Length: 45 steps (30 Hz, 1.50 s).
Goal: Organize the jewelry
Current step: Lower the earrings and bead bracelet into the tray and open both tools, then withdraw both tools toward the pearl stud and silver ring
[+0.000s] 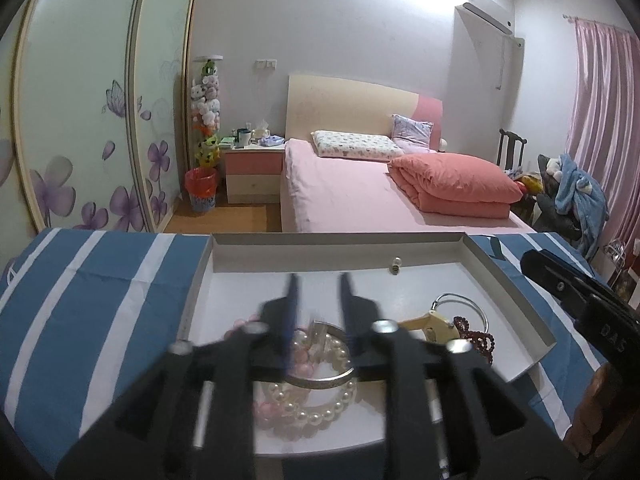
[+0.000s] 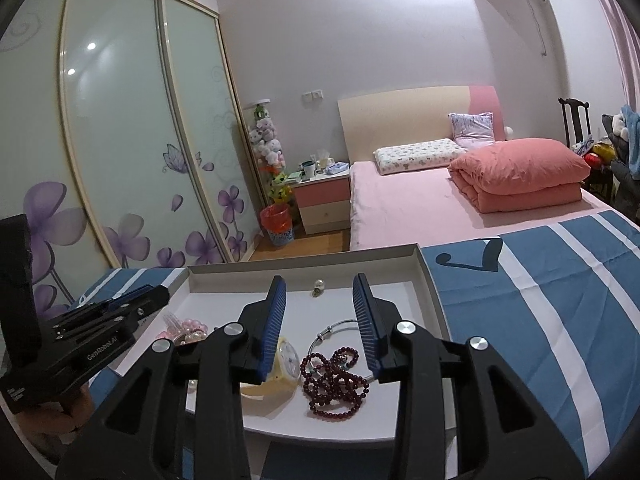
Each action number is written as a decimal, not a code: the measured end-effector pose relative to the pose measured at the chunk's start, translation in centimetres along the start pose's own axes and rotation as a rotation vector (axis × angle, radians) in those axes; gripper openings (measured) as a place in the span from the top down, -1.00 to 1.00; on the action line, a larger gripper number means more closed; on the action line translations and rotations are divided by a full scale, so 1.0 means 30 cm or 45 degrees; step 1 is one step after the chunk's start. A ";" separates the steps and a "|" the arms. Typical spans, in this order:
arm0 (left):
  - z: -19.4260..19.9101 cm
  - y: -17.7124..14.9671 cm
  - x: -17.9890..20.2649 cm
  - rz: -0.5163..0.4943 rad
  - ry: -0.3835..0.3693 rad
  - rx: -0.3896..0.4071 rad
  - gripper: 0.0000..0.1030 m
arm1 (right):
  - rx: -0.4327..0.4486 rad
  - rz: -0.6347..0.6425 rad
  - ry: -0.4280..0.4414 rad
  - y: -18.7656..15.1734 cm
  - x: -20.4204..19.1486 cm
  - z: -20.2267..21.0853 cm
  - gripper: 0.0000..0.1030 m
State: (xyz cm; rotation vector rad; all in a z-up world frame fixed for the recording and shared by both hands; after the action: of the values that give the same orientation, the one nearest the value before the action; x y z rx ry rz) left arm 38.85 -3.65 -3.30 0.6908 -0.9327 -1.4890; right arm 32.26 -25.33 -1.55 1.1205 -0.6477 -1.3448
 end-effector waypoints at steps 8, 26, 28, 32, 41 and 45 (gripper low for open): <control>0.001 -0.002 -0.002 0.000 0.003 0.002 0.50 | 0.003 0.005 -0.001 -0.002 -0.003 -0.006 0.29; 0.151 -0.216 0.124 -0.227 -0.193 -0.195 0.50 | -0.046 0.087 0.016 -0.041 -0.033 0.127 0.29; 0.160 -0.259 0.141 -0.273 -0.221 -0.239 0.50 | -0.054 0.094 0.010 -0.054 -0.024 0.146 0.29; 0.174 -0.315 0.153 -0.307 -0.272 -0.311 0.50 | -0.062 0.054 0.012 -0.063 0.010 0.159 0.29; 0.164 -0.384 0.212 -0.415 -0.308 -0.432 0.50 | -0.053 0.014 0.019 -0.072 0.032 0.165 0.29; 0.135 -0.389 0.222 -0.426 -0.288 -0.472 0.50 | -0.053 -0.001 0.021 -0.075 0.042 0.165 0.29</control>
State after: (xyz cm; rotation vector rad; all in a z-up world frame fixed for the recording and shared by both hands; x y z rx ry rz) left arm 28.52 -9.66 -10.67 0.4233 -0.6986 -2.0060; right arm 27.12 -27.47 -1.98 1.0974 -0.6046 -1.3422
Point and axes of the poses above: each gripper's, at about its wrist camera, not at the fingertips, and z roughly against the way its jaws point, x to its right, y to its top, the point moved 4 cm from there along -z, roughly the way its jaws point
